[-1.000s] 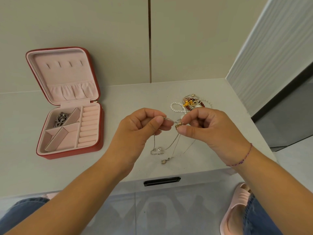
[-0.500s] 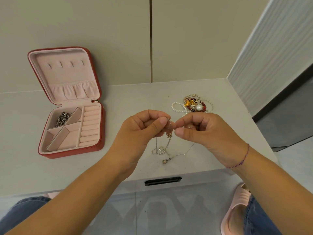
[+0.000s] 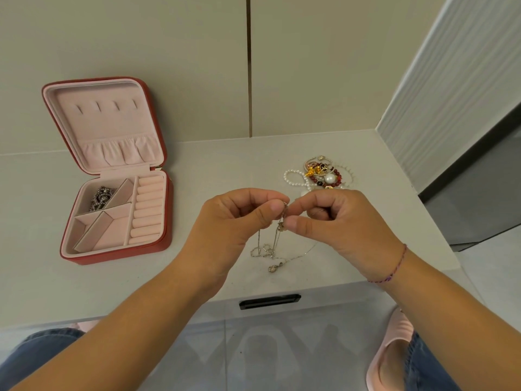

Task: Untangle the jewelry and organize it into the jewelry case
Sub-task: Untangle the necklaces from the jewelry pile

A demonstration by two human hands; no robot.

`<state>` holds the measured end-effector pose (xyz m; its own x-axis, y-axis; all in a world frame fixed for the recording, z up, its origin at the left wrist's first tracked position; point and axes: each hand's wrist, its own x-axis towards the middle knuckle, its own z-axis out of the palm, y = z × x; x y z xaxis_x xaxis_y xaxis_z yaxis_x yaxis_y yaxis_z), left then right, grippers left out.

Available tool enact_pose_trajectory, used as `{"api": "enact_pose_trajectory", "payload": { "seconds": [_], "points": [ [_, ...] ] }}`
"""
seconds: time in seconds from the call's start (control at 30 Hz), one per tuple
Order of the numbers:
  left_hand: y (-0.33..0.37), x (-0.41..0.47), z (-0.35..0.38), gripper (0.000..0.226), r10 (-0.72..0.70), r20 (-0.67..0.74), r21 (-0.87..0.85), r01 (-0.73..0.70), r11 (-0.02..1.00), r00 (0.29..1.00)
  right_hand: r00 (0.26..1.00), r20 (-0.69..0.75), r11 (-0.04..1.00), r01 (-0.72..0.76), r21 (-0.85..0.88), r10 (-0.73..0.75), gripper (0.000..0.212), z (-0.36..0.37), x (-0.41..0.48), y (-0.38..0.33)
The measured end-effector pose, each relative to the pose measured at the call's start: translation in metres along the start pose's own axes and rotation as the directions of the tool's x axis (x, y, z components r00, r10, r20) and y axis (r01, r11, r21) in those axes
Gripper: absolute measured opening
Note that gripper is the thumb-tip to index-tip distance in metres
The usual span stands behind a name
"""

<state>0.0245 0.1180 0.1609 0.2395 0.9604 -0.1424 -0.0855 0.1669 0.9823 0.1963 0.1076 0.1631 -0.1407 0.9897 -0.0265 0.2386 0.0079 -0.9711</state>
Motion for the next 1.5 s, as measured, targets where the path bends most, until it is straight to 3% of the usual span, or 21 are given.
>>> {"api": "enact_pose_trajectory", "payload": {
  "seconds": [0.17,0.33,0.53,0.73,0.87,1.03,1.37,1.5],
  "points": [
    [0.0,-0.002,0.001,0.013,0.001,0.02,0.012,-0.001,1.0,1.0,1.0,-0.016,1.0,-0.01,0.027,0.01,0.008,0.002,-0.001,0.002],
    [0.0,0.0,-0.001,0.02,0.007,0.002,0.019,-0.007,1.0,1.0,0.999,-0.034,0.999,0.001,0.032,0.0,0.02,-0.001,0.001,-0.001],
    [-0.003,0.001,-0.001,0.022,0.005,0.024,0.013,-0.006,1.0,1.0,0.999,-0.001,0.992,-0.036,0.122,0.036,0.016,-0.005,0.003,0.0],
    [-0.006,0.001,-0.003,0.021,0.005,0.068,0.018,-0.007,1.0,0.998,0.999,0.011,0.983,-0.052,0.173,0.051,0.002,-0.007,0.001,-0.001],
    [-0.004,0.002,-0.003,0.018,-0.041,0.11,0.048,0.036,0.998,0.993,0.998,-0.014,0.98,-0.054,0.192,0.058,0.004,-0.008,0.002,-0.001],
    [0.001,-0.001,0.0,0.031,-0.058,0.126,0.121,0.043,0.992,0.99,0.999,0.029,0.979,-0.051,0.195,0.046,0.013,-0.007,0.001,-0.003],
    [-0.005,0.001,-0.004,0.011,0.009,-0.007,0.213,-0.007,0.977,1.0,0.989,0.115,0.973,-0.12,0.2,0.098,0.011,-0.007,0.003,0.001],
    [-0.01,0.005,-0.007,0.004,0.016,-0.078,0.227,0.002,0.974,0.997,0.989,0.085,0.954,-0.137,0.267,0.118,0.005,-0.009,0.002,-0.001]
  ]
}}
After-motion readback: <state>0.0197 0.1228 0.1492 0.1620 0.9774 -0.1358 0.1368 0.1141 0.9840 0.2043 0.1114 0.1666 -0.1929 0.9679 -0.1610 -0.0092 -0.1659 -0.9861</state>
